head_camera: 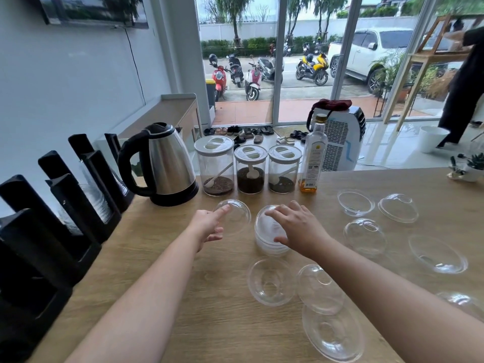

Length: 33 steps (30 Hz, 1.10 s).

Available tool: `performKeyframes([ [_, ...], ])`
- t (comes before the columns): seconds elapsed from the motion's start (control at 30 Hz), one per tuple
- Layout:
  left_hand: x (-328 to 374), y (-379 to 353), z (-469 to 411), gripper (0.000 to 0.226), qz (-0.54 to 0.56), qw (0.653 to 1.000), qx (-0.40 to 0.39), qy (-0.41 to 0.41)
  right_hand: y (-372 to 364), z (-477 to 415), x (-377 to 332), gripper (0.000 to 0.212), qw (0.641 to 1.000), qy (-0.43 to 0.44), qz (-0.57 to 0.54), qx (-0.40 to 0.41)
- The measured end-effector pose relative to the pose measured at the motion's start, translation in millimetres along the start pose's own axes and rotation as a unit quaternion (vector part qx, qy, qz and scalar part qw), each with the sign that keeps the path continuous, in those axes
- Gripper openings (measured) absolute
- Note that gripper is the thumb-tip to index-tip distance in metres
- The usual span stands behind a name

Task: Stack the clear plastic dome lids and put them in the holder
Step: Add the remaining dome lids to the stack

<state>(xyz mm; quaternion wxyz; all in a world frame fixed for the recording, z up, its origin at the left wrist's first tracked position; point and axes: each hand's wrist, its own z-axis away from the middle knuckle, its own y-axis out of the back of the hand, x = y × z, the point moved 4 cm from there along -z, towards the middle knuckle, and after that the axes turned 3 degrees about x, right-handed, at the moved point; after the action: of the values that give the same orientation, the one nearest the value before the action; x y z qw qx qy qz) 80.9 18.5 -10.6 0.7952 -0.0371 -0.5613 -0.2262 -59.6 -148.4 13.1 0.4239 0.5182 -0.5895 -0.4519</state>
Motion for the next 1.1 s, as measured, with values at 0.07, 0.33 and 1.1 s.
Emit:
performKeyframes([
  [0.07, -1.0, -1.6, -0.5, 0.068, -0.002, 1.0, -0.002, -0.001, -1.1, 1.7, 0.5, 0.066, 1.0, 0.003, -0.002, 0.003],
  [0.33, 7.5, -7.3, -1.4, 0.058, -0.006, 0.999, 0.01, -0.033, 6.7, 3.6, 15.0, 0.054, 0.993, -0.046, -0.096, 0.058],
  [1.1, 22.9, -92.7, -4.8, 0.083, -0.212, 0.975, -0.014, -0.07, -35.6, 17.2, 52.0, 0.03, 0.757, -0.343, -0.556, -0.022],
])
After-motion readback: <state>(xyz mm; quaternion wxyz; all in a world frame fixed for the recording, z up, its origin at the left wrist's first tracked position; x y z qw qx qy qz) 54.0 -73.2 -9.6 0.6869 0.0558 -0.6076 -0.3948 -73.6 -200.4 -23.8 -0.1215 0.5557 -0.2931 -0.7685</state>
